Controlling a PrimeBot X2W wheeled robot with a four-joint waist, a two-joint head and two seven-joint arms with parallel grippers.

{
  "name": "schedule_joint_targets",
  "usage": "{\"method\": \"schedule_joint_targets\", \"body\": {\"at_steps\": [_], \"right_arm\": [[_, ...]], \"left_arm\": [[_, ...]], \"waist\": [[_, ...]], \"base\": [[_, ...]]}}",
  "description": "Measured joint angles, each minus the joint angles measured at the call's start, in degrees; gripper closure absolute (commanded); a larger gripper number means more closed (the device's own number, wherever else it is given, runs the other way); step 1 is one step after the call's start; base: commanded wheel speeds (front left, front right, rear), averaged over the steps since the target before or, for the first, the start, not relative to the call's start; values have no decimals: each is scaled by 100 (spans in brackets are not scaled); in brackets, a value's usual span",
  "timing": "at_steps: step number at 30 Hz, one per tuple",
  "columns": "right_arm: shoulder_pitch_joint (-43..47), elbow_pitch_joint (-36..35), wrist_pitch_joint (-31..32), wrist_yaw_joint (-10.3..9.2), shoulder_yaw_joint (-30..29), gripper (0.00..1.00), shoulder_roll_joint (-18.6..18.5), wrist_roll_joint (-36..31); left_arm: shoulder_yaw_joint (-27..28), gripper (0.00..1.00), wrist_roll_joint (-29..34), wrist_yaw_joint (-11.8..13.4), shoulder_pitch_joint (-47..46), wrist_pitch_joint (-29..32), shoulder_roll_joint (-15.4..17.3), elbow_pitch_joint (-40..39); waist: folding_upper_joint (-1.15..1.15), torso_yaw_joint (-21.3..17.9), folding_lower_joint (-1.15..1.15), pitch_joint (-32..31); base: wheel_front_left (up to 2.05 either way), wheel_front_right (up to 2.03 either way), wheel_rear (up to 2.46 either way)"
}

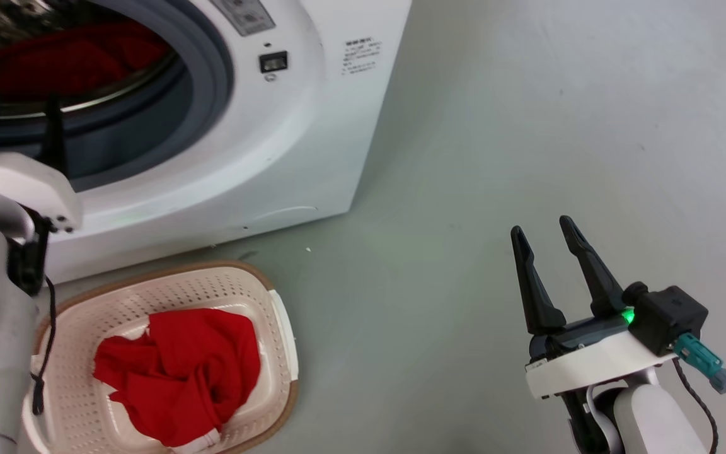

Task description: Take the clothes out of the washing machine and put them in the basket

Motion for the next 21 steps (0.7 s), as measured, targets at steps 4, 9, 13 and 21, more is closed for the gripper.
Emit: {"method": "schedule_joint_targets", "body": {"at_steps": [4,9,13,21], "right_arm": [[-119,56,-37,0,101,0,-2,142],[-226,52,-58,0,233,0,-2,271],[-282,-20,-63,0,339,0,-1,339],[-285,-124,-64,0,494,0,-1,445]], "left_arm": [[-12,0,34,-14,-461,190,231,280],[-97,0,129,-87,-1009,427,549,613],[-189,0,201,-110,-1368,638,727,858],[-404,0,382,-181,-2205,1158,1194,1133]], "waist": [[0,-197,0,345],[0,-432,1,732],[0,-600,1,986],[0,-899,1,1324]], "base": [[0,0,0],[0,0,0],[0,0,0],[0,0,0]]}}
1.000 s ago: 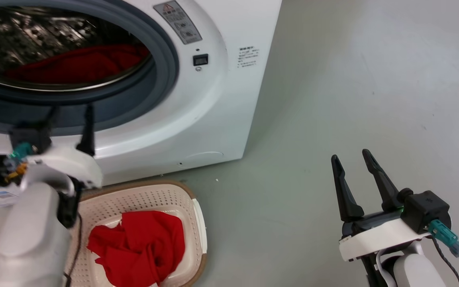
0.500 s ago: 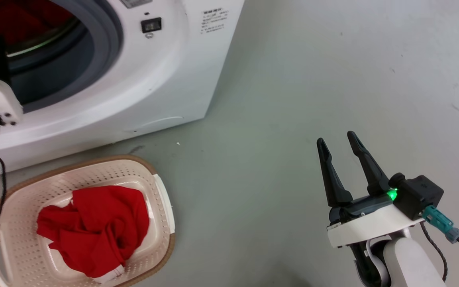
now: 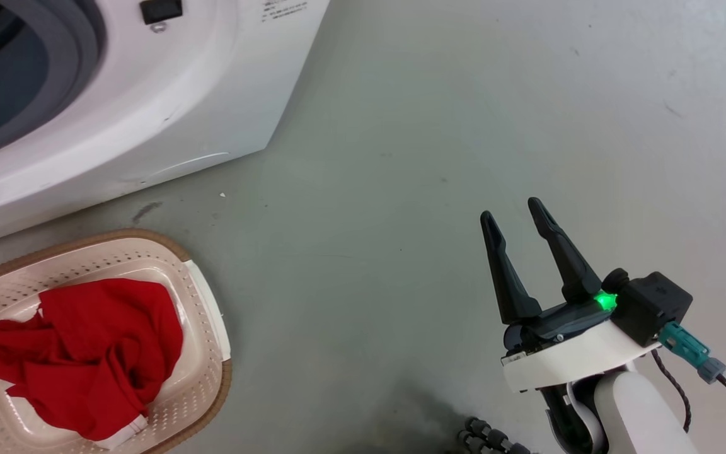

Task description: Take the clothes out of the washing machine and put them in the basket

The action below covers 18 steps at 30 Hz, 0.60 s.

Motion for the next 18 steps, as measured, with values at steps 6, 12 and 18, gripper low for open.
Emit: {"method": "schedule_joint_targets", "body": {"at_steps": [6,12,18], "right_arm": [[31,-86,0,0,161,0,0,80],[113,-210,0,0,332,0,-1,176],[242,-287,0,0,452,0,-1,234]], "left_arm": [[-219,0,152,-48,-586,531,381,83],[-477,0,280,-80,-1155,1146,724,66],[-838,0,255,-105,-1500,1983,901,-36]], "waist": [[0,-209,0,181],[0,-418,0,437],[0,-587,0,697]], "base": [[0,0,0],[0,0,0],[0,0,0]]}}
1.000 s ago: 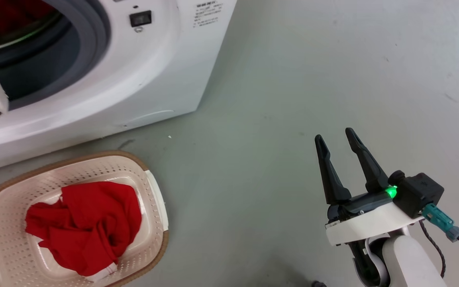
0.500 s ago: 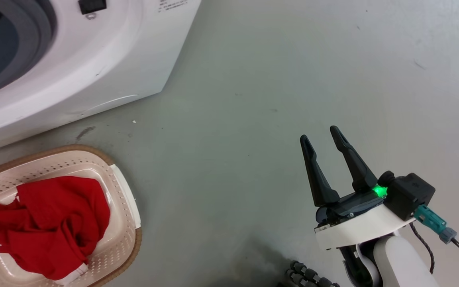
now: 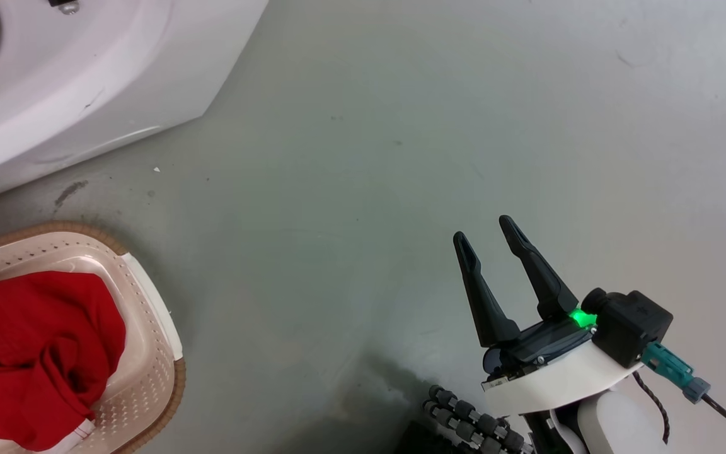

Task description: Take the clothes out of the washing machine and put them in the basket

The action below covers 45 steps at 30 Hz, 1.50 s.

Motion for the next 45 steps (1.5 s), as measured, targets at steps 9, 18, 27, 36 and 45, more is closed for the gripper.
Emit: {"method": "schedule_joint_targets", "body": {"at_steps": [9,18,27,36,45], "right_arm": [[143,-154,0,0,55,0,1,53],[194,-235,0,0,104,0,1,141],[193,-252,0,0,108,0,1,172],[13,-207,0,0,168,0,1,216],[-285,-119,0,0,67,0,3,245]], "left_arm": [[-570,0,-404,-9,-99,1283,159,-470],[-667,58,-736,41,-64,2000,280,-900],[-531,100,-666,576,57,1402,405,-1221],[-347,100,-609,896,13,167,508,-1181],[-130,100,-899,892,120,-1255,250,-681]], "waist": [[0,33,0,209],[0,38,0,311],[0,5,0,310],[0,-40,0,209],[0,-6,0,-45]], "base": [[0,0,0],[0,0,0],[0,0,0],[0,0,0],[0,0,0]]}}
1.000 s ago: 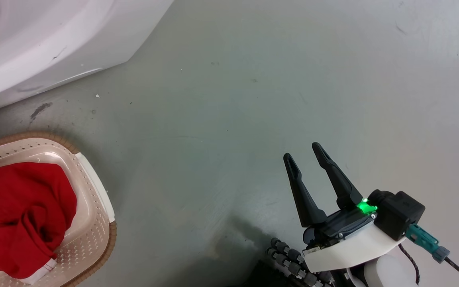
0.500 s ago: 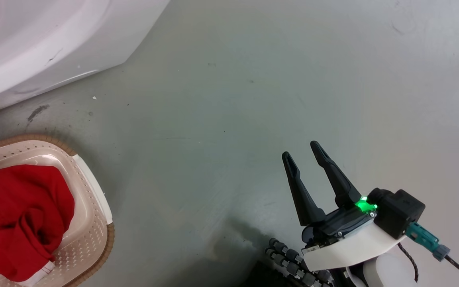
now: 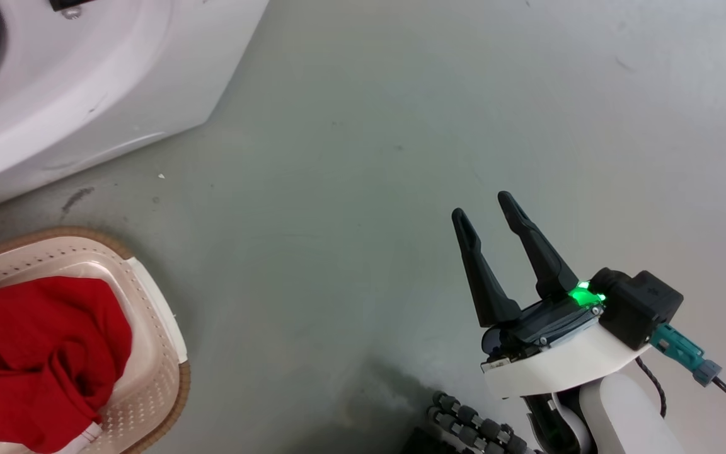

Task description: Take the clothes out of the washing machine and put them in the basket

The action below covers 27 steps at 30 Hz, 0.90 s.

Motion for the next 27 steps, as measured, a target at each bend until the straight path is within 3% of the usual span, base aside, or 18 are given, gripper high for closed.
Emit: {"method": "schedule_joint_targets", "body": {"at_steps": [13,21,27], "right_arm": [[80,279,0,0,-435,0,3,-310],[274,443,0,0,-606,0,2,-506],[409,553,0,0,-731,0,3,-714]], "left_arm": [[304,100,-688,-127,1396,-1927,-886,909],[401,100,-924,-203,2253,-2262,-1402,911],[501,100,-988,-165,2887,-2306,-1755,466]], "waist": [[0,389,0,-988],[0,703,-1,-1744],[0,1011,-1,-2282]], "base": [[0,0,0],[0,0,0],[0,0,0]]}}
